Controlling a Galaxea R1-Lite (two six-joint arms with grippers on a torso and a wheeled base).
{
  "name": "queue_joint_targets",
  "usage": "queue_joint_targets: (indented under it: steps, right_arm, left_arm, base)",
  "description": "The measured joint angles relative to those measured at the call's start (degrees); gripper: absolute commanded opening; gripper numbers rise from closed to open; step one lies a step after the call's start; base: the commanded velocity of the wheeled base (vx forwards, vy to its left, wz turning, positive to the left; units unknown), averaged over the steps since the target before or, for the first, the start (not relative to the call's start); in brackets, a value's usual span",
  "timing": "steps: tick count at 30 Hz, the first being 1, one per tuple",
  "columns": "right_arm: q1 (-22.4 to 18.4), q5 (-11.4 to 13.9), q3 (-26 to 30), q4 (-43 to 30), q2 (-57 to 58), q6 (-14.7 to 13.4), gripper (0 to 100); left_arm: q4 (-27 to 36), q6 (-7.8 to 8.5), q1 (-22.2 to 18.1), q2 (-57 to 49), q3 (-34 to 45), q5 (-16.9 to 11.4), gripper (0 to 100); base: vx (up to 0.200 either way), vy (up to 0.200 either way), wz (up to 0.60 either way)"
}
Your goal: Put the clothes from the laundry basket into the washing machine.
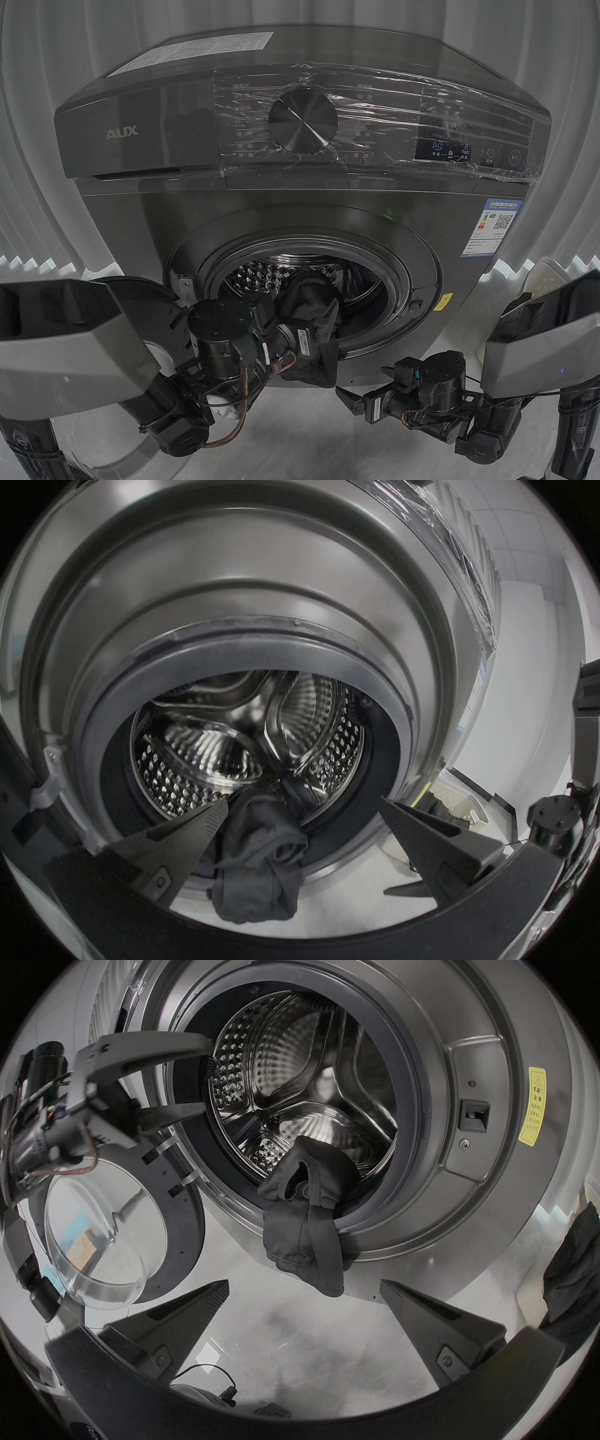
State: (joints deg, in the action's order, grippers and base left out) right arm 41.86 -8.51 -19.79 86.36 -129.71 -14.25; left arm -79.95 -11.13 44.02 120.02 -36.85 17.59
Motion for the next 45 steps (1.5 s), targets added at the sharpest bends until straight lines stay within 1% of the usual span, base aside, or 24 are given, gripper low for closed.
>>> queue_joint_targets:
  steps: [4,6,8,10,11,17,19,21,23,26,34,38,39,45]
  right_arm:
    - [0.4,-0.2,0.5,0.0,0.2,-0.4,100]
    - [0.5,-0.2,0.7,0.0,0.3,-0.5,100]
    - [0.5,-0.3,1.0,0.0,0.4,-0.5,100]
    - [0.5,-0.3,1.1,0.0,0.4,-0.6,100]
    - [0.6,-0.3,1.2,0.0,0.4,-0.7,100]
    - [0.6,-0.4,1.5,0.0,0.4,-0.7,100]
    - [0.6,-0.4,1.5,0.0,0.4,-0.7,100]
    - [0.7,-0.4,1.5,0.0,0.4,-0.7,100]
    - [0.7,-0.4,1.5,0.0,0.4,-0.7,100]
    - [0.7,-0.4,1.5,0.0,0.5,-0.7,100]
    - [0.6,-0.4,1.6,0.1,0.8,-0.8,100]
    - [0.6,-0.4,1.7,0.1,1.1,-0.9,100]
    - [0.6,-0.4,1.8,0.1,1.2,-0.9,100]
    - [0.6,-0.4,1.7,0.4,1.4,-0.9,100]
  left_arm:
    - [-2.8,2.0,-1.7,3.6,-2.4,-1.0,100]
    - [-2.2,2.29,-2.4,5.0,-3.2,-1.1,100]
    - [0.5,2.38,-3.2,6.1,-3.9,-1.2,100]
    - [5.2,2.33,-4.4,7.2,-5.5,-1.3,100]
    - [5.7,2.33,-4.5,7.3,-5.7,-1.3,100]
    - [14.7,2.0,-6.4,8.8,-10.9,-1.6,100]
    - [16.8,1.89,-6.8,9.3,-12.3,-2.1,100]
    - [18.8,1.63,-7.2,9.9,-13.5,-3.2,100]
    - [20.3,1.21,-7.6,10.7,-15.2,-4.6,100]
    - [21.7,0.88,-8.2,12.1,-17.8,-5.6,100]
    - [24.6,0.65,-9.4,16.9,-25.9,-5.9,100]
    - [27.0,0.07,-9.9,19.4,-29.3,-5.9,100]
    - [27.2,-0.04,-10.0,19.8,-29.7,-5.9,0]
    - [27.2,-0.37,-10.3,22.1,-32.3,-5.9,0]
  base:
    - [0.0,0.0,0.0]
    - [0.0,0.0,0.0]
    - [0.0,0.0,0.0]
    - [0.0,0.0,0.0]
    - [0.0,0.0,0.0]
    - [0.0,0.0,0.0]
    - [0.0,0.0,0.0]
    - [0.0,0.0,0.0]
    - [0.0,0.0,0.0]
    - [0.0,0.0,0.0]
    - [0.0,0.0,0.0]
    - [0.0,0.0,0.0]
    - [0.0,0.0,0.0]
    - [0.0,0.0,0.0]
